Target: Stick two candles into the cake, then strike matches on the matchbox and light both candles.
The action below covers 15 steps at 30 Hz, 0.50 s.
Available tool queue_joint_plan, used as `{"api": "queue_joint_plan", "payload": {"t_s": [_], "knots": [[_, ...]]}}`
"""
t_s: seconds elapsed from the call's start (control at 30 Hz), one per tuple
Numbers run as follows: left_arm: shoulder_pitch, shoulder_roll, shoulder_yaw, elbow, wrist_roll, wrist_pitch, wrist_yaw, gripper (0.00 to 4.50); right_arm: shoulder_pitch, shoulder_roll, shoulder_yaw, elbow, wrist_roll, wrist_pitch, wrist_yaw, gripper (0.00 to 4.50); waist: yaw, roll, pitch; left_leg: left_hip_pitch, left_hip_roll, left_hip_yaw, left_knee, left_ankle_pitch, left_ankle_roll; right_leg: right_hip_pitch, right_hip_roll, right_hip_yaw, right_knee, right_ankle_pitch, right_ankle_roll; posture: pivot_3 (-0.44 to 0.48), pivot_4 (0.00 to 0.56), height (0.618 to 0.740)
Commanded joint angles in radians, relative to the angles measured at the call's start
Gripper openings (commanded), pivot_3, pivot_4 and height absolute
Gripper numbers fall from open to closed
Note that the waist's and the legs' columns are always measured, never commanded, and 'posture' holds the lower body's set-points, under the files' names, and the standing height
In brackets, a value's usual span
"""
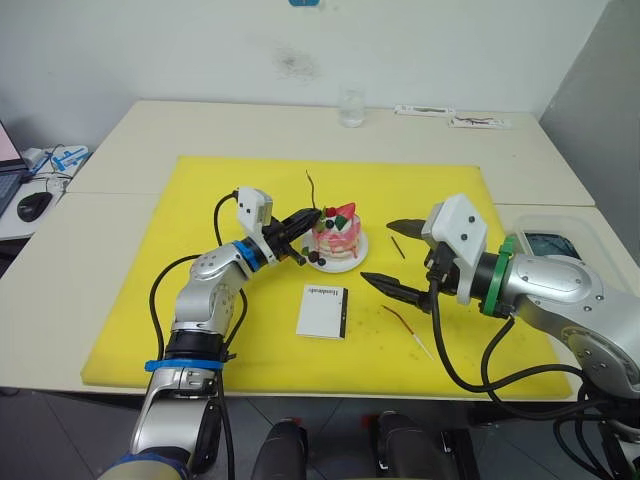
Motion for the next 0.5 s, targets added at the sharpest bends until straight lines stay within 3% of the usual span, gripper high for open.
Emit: {"api": "queue_joint_plan", "payload": {"t_s": [0.03,0.13,0.43,0.5], "knots": [[0.01,-0.013,-0.008,0.004,0.004,0.009,-0.006,0.0,-0.006,-0.006,-0.029,-0.03,-0.003,-0.005,0.01,4.48,0.0,0.0,0.0,0.0,0.0,0.0,0.0,0.0,0.0,0.0,0.0,0.0,0.0,0.0,0.0,0.0,0.15,0.74],[0.006,-0.012,0.005,-0.004,-0.009,0.034,0.005,0.0,-0.005,-0.007,-0.031,-0.028,-0.004,-0.005,0.014,4.48,0.0,0.0,0.0,0.0,0.0,0.0,0.0,0.0,0.0,0.0,0.0,0.0,0.0,0.0,0.0,0.0,0.15,0.74],[0.032,0.021,0.058,-0.104,-0.037,0.089,0.032,2.73,-0.002,-0.008,-0.032,-0.026,-0.008,-0.006,0.024,4.5,-0.001,0.0,0.0,0.0,0.0,0.0,0.0,0.0,0.0,0.0,0.0,0.0,0.0,0.0,0.0,0.0,0.15,0.74],[0.047,0.034,0.074,-0.141,-0.044,0.105,0.047,2.73,0.002,-0.009,-0.034,-0.026,-0.009,-0.011,0.026,4.5,-0.001,0.0,0.0,0.0,0.0,0.0,0.0,0.0,0.0,0.0,0.0,0.0,0.0,0.0,0.0,0.0,0.15,0.74]]}}
